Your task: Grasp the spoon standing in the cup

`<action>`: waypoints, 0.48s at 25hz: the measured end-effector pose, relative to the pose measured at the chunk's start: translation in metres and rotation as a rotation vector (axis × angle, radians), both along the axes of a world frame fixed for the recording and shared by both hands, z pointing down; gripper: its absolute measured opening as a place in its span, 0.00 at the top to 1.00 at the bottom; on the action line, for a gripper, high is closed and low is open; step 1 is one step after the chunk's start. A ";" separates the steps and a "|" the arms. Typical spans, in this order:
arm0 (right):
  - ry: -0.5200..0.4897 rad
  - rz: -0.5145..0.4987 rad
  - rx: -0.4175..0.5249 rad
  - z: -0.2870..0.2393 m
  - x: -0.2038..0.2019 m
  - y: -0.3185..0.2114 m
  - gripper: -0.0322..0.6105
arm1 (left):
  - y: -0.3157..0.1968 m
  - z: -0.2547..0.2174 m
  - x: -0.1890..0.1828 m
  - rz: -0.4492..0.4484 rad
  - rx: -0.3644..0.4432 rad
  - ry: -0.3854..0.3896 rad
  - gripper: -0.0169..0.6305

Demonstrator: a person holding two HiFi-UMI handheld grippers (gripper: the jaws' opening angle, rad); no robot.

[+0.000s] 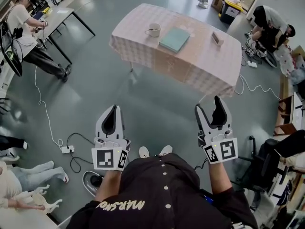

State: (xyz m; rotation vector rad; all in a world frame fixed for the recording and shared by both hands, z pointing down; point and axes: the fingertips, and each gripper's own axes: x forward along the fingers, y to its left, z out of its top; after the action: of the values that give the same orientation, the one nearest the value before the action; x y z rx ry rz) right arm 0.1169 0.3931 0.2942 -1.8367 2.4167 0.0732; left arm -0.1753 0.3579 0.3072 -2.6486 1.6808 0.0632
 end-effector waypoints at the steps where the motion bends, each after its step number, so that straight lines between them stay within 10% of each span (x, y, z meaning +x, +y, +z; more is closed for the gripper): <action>1: -0.002 -0.007 0.000 0.000 0.002 0.000 0.48 | 0.001 -0.001 0.002 -0.003 0.000 -0.001 0.96; 12: 0.012 -0.055 -0.011 0.009 0.023 -0.004 0.46 | 0.010 0.001 0.019 -0.059 0.009 0.002 0.96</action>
State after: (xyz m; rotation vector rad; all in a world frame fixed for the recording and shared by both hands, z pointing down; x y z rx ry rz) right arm 0.1396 0.3889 0.3034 -1.7783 2.4789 0.0667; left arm -0.1566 0.3680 0.3081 -2.5915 1.7539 0.0722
